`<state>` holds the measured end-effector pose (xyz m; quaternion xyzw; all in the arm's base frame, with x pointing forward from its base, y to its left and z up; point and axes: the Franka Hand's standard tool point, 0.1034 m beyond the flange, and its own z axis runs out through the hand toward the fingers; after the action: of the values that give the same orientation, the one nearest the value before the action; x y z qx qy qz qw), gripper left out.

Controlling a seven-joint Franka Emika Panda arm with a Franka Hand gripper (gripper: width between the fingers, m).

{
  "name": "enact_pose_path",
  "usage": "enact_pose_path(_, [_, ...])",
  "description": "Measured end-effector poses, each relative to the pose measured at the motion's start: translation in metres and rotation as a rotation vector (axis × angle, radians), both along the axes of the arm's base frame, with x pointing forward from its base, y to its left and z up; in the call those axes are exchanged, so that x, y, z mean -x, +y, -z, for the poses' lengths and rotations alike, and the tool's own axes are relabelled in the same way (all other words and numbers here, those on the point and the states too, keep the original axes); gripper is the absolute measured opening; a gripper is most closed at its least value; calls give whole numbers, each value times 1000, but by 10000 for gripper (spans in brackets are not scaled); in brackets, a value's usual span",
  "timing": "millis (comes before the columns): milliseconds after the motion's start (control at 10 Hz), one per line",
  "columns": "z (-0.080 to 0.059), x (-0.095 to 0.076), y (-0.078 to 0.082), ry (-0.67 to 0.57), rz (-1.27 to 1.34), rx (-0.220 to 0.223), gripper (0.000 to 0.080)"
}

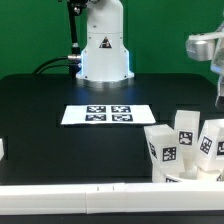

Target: Assemble stool

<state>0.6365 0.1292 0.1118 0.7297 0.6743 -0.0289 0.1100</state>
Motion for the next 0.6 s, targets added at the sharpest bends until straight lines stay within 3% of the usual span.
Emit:
enact_pose_path(200, [3,2,-4,29,-89,27,649])
enact_pose_path(600, [36,8,-8,69,-44,43,649])
